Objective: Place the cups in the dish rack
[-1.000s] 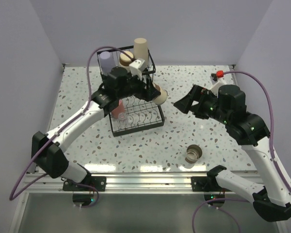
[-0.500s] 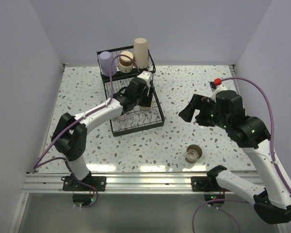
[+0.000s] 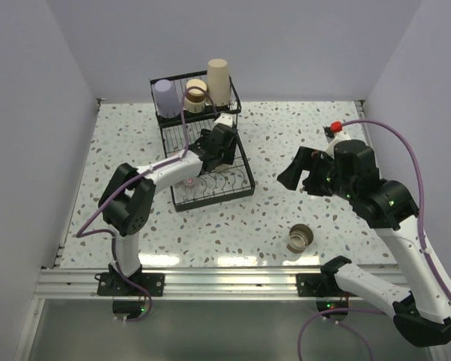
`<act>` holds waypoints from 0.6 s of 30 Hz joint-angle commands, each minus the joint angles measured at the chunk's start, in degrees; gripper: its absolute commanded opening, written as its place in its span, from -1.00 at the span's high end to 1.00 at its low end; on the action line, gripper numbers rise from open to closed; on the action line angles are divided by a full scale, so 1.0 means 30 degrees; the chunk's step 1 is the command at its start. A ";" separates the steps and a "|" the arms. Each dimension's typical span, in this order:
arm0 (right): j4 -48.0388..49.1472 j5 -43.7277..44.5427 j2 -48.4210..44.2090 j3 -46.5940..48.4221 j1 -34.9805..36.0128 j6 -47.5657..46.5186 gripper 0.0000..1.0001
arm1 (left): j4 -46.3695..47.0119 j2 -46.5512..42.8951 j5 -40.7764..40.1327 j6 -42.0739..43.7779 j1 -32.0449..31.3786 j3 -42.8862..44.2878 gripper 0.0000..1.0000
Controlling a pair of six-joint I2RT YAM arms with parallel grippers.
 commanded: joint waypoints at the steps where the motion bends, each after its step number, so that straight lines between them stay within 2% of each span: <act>1: -0.0220 0.0060 -0.0107 -0.0081 -0.0011 -0.0431 -0.73 | 0.1023 0.0065 -0.1407 -0.0557 -0.0063 0.1002 0.56; 2: -0.0278 0.0032 -0.0136 -0.0139 -0.0040 -0.0460 -0.73 | 0.1022 0.0037 -0.1699 -0.0586 -0.0063 0.0973 0.50; 3: -0.0279 0.0060 -0.0137 -0.0140 -0.0040 -0.0519 -0.73 | 0.1022 0.0036 -0.1789 -0.0645 -0.0063 0.0972 0.23; 5: -0.0337 0.0090 -0.0107 -0.0198 -0.0040 -0.0548 -0.74 | 0.1023 0.0065 -0.1906 -0.0587 -0.0063 0.1060 -0.13; 8: -0.0425 0.0177 -0.0078 -0.0257 -0.0011 -0.0607 -0.77 | 0.0847 0.0095 -0.1645 -0.0586 -0.0063 0.1236 -0.45; 10: -0.0512 0.0236 -0.0049 -0.0286 -0.0011 -0.0695 -0.79 | 0.0876 0.0037 -0.1177 -0.0557 -0.0064 0.1207 -0.59; 11: -0.0484 0.0236 -0.0049 -0.0344 -0.0040 -0.0724 -0.80 | 0.0876 0.0007 -0.0856 -0.0528 -0.0063 0.1207 -0.77; 14: -0.0484 0.0178 -0.0078 -0.0578 -0.0040 -0.0870 -0.80 | 0.0876 -0.0285 -0.0735 -0.0586 -0.0063 0.0973 -1.00; 18: -0.0513 0.0206 -0.0283 -0.0813 -0.0040 -0.1075 -0.81 | 0.0964 -0.0870 -0.0648 -0.0674 -0.0063 0.0621 -1.00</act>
